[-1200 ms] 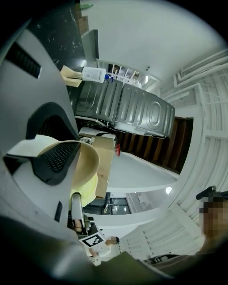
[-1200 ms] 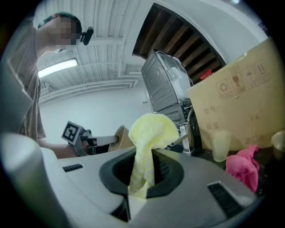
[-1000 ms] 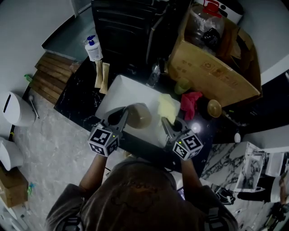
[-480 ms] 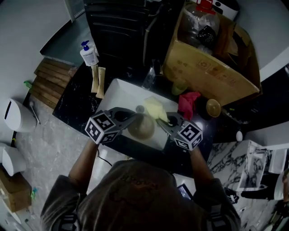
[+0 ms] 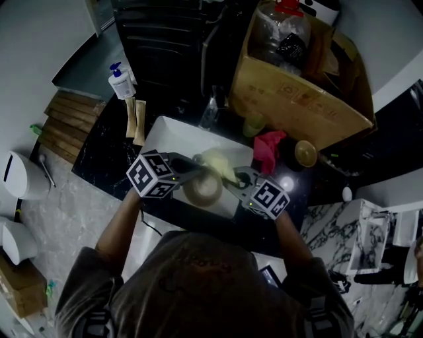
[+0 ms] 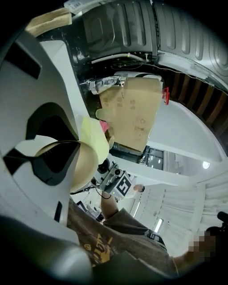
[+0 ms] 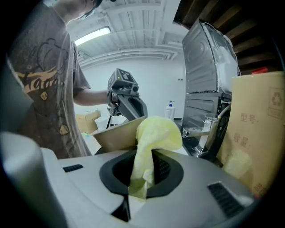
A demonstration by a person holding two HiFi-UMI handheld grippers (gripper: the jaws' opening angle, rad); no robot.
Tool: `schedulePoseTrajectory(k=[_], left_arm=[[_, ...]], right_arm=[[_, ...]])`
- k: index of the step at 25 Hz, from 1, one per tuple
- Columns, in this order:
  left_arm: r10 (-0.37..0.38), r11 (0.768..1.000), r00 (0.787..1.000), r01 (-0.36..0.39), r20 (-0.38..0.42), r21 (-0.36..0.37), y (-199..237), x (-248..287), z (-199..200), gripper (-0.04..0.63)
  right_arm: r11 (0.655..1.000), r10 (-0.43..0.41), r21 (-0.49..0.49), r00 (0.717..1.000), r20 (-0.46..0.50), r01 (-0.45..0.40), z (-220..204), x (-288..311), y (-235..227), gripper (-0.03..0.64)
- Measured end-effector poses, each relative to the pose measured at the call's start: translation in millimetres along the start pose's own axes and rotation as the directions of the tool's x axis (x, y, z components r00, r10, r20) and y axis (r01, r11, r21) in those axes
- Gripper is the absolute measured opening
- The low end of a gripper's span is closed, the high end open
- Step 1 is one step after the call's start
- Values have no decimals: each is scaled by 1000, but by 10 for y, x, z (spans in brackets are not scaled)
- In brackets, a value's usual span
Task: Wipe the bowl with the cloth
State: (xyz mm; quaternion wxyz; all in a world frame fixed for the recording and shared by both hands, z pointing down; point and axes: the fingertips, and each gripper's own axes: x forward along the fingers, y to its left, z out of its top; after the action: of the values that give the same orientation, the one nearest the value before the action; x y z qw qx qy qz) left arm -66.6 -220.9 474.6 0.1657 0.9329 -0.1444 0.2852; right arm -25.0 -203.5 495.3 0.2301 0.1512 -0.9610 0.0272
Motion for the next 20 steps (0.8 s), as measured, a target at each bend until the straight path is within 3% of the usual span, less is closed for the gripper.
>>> schedulePoseTrajectory(k=[8, 20], left_arm=[[105, 994, 994, -104, 14, -18, 231, 62, -12, 28], [262, 963, 962, -256, 76, -79, 446, -16, -20, 31]], right_arm=[[1000, -12, -12, 1000, -8, 12, -20, -39, -14, 28], [999, -37, -16, 999, -35, 37, -57, 6, -23, 29]])
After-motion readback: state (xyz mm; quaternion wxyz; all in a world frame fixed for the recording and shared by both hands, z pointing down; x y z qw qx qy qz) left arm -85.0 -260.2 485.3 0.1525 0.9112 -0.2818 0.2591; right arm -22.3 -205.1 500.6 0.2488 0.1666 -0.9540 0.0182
